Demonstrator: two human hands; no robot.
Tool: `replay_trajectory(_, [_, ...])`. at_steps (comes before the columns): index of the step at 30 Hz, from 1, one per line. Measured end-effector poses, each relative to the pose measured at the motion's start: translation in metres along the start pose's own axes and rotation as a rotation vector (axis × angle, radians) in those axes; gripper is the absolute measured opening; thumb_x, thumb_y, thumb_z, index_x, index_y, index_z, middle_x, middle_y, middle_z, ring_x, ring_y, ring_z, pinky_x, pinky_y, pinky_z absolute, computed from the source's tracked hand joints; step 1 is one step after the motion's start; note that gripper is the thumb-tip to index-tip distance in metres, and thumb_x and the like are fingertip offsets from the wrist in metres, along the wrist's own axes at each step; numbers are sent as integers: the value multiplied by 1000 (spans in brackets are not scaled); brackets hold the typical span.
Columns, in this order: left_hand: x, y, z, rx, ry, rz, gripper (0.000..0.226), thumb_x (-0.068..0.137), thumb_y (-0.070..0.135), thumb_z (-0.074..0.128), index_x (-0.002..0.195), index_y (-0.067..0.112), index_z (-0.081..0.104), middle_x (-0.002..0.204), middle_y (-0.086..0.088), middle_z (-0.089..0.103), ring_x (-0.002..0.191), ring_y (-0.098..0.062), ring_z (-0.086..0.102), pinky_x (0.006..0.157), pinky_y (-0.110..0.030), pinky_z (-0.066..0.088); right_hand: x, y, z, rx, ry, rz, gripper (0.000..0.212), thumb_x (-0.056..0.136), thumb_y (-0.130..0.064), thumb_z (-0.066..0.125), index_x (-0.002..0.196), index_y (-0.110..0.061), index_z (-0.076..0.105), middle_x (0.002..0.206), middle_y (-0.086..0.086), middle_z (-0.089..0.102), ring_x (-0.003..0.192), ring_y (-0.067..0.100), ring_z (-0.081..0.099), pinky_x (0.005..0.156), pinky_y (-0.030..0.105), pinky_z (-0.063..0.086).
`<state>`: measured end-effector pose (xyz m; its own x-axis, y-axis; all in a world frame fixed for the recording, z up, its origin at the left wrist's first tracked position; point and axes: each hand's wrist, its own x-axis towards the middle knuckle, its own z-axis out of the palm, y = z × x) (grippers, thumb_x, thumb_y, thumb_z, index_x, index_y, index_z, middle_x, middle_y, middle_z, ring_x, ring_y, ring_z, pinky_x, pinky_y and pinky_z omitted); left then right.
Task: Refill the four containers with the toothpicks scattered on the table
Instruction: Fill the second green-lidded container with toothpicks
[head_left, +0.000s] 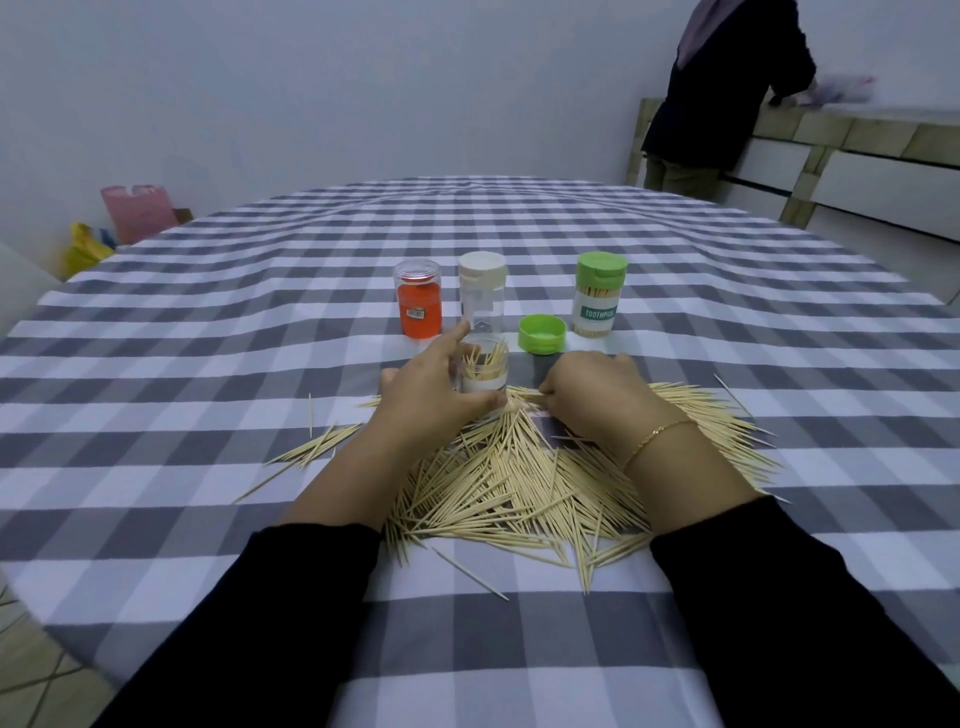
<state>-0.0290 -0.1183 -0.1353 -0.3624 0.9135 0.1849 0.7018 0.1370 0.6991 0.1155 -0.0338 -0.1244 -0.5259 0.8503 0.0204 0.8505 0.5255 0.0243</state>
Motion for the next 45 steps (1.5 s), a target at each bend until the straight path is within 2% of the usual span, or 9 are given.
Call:
replay_trajectory(7, [2, -2, 1, 6, -5, 5, 90, 77, 43, 77, 150, 35, 26, 138, 10, 55, 129, -14, 47, 101, -32, 20, -3, -4, 0, -54, 7, -12, 7, 82, -15, 59, 79, -22, 59, 68, -5, 48, 82, 24, 51, 78, 36, 30])
replay_trajectory(10, [2, -3, 2, 0, 2, 3, 90, 76, 44, 77, 150, 37, 26, 137, 11, 56, 129, -16, 47, 94, -29, 18, -8, -10, -4, -88, 64, -14, 10, 86, -17, 58, 84, -21, 49, 82, 0, 55, 92, 26, 54, 87, 37, 32])
replay_trajectory(14, [2, -2, 2, 11, 14, 7, 90, 77, 44, 77, 150, 36, 25, 138, 9, 54, 129, -15, 47, 101, -32, 21, -11, -13, -5, -88, 74, -11, 10, 90, -10, 49, 92, -20, 51, 103, 4, 62, 102, 28, 56, 91, 39, 33])
replay_trajectory(20, [1, -2, 2, 14, 11, 6, 89, 79, 43, 76, 150, 36, 24, 140, 8, 53, 130, -17, 45, 103, -34, 21, -10, -13, -5, -66, 12, 36, 10, 89, -11, 53, 86, -19, 48, 80, -2, 49, 92, 25, 51, 94, 43, 32])
replay_trajectory(28, [2, -3, 2, 13, 16, 14, 89, 78, 44, 76, 150, 37, 24, 138, 8, 55, 128, -16, 48, 106, -37, 21, -10, -16, 0, -98, 122, 41, 21, 88, -9, 52, 108, -15, 59, 109, 6, 59, 106, 27, 53, 92, 39, 34])
replay_trajectory(34, [2, -4, 3, 12, 17, 13, 88, 78, 45, 76, 150, 37, 25, 138, 8, 55, 129, -17, 47, 96, -32, 20, -10, -9, -2, -83, 133, 29, 22, 82, -4, 57, 101, -16, 57, 103, 5, 61, 103, 27, 54, 91, 38, 33])
replay_trajectory(38, [4, -6, 3, 30, 14, 1, 88, 79, 46, 75, 150, 38, 24, 139, 8, 54, 130, -19, 45, 104, -36, 22, -3, -1, -8, 126, 162, 70, 19, 92, -8, 45, 97, -18, 60, 98, 4, 63, 93, 26, 53, 87, 38, 32])
replay_trajectory(41, [5, -8, 4, 24, 10, -10, 88, 78, 48, 74, 150, 40, 24, 139, 9, 53, 130, -22, 43, 95, -33, 21, -1, 2, -12, 483, 131, 98, 18, 96, -16, 47, 97, -16, 65, 95, 4, 64, 93, 24, 54, 89, 35, 40])
replay_trajectory(45, [5, -8, 4, 14, 13, -15, 89, 77, 48, 75, 150, 40, 24, 138, 10, 54, 130, -23, 43, 92, -32, 21, -3, 4, -13, 754, 124, 96, 17, 94, -15, 53, 92, -9, 69, 82, 5, 64, 80, 19, 55, 68, 29, 41])
